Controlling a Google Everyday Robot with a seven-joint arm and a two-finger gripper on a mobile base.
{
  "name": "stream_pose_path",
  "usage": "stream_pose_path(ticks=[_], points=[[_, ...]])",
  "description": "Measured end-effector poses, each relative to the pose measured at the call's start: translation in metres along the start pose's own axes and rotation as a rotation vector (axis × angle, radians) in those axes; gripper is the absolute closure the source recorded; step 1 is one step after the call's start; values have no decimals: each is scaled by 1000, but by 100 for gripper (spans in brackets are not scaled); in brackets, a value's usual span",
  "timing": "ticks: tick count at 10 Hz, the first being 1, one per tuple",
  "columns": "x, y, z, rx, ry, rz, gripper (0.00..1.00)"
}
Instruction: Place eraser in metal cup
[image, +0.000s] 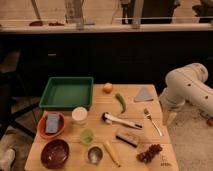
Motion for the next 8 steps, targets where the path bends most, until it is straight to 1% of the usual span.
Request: stream_pose_path(ticks=[6,7,8], points=[[1,-1,0,1,-2,7,20],[0,-2,0,10,-23,33,20],[0,-3,3,21,-66,104,20]])
